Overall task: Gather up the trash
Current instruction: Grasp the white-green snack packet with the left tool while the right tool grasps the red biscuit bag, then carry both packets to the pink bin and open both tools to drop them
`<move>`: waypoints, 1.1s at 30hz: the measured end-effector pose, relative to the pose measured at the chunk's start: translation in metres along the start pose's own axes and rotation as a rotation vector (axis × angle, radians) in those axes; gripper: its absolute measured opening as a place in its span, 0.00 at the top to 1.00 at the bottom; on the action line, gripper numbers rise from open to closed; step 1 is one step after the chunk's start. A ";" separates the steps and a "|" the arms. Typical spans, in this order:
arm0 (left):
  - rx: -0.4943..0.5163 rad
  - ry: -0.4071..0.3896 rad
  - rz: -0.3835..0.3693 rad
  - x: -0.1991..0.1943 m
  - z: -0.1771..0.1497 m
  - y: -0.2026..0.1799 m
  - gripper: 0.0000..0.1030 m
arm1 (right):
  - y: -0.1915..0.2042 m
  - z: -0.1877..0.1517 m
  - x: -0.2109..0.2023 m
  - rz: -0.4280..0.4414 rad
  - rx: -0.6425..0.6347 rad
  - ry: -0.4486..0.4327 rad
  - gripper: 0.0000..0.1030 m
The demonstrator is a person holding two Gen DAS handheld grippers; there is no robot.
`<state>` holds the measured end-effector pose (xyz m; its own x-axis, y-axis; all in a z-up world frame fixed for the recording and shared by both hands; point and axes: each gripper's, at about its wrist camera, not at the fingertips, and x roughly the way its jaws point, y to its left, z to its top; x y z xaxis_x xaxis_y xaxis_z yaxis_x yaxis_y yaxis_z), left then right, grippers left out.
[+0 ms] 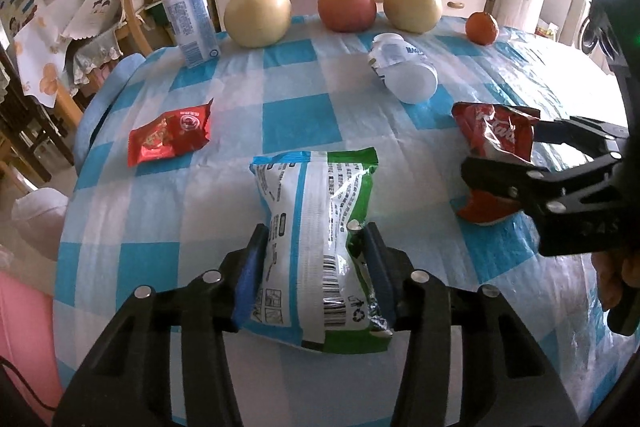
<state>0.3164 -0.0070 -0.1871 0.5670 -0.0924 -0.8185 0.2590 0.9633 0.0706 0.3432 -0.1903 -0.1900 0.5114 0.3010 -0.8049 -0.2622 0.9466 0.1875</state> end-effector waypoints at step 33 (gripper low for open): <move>-0.218 -0.076 -0.119 -0.037 -0.026 0.036 0.64 | 0.053 -0.018 -0.013 -0.068 -0.085 -0.101 0.47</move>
<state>0.2847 0.0378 -0.1694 0.6021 -0.2188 -0.7678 0.1576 0.9754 -0.1544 0.3079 -0.1461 -0.1792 0.6089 0.2511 -0.7524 -0.2902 0.9533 0.0833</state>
